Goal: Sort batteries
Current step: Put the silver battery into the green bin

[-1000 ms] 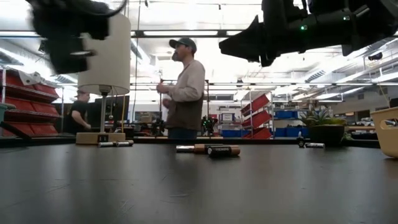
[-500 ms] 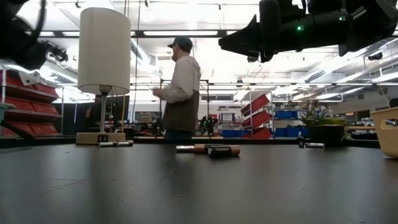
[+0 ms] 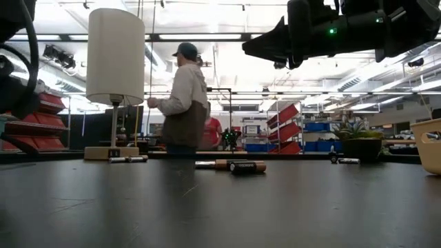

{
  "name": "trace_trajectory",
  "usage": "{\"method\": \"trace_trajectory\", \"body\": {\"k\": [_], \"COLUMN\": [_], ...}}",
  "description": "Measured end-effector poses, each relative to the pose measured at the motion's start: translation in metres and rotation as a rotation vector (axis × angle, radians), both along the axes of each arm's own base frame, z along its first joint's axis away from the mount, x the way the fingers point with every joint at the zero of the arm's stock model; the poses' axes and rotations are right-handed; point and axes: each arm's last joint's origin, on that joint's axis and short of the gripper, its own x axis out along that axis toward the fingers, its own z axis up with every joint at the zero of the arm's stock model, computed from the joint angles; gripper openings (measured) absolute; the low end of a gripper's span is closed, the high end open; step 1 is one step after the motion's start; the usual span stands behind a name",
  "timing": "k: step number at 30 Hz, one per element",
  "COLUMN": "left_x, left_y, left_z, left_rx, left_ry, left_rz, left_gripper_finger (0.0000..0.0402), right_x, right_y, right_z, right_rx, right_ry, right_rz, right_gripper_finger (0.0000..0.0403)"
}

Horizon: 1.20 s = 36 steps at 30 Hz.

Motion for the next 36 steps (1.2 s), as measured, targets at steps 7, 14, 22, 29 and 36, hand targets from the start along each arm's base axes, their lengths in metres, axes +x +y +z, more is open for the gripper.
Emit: {"method": "trace_trajectory", "body": {"k": [7, 14, 22, 29, 36], "left_x": [0.002, 0.004, 0.010, 0.034, 0.056], "left_y": [-0.003, -0.004, -0.004, 0.027, 0.073], "left_z": [-0.005, 0.028, 0.091, 0.125, 0.099], "left_rx": [-0.005, 0.026, 0.076, 0.479, 0.578], "left_ry": [0.028, 0.034, 0.101, -0.145, -0.175], "left_rz": [-0.006, -0.057, -0.137, -0.126, -0.153], "left_gripper_finger": [0.0110, 0.0130, 0.0132, 0.0132, 0.0131], "right_x": [0.000, 0.000, 0.000, 0.000, 0.000], "right_y": [0.000, 0.000, 0.000, 0.001, 0.001], "right_z": [0.000, 0.000, 0.000, 0.000, 0.000], "right_rx": [0.000, 0.000, 0.003, 0.017, 0.021], "right_ry": [0.000, -0.001, -0.001, -0.005, -0.005], "right_rz": [0.000, 0.000, 0.000, 0.032, 0.034], "right_gripper_finger": [0.0124, 0.0123, 0.0119, 0.0119, 0.0117]}}
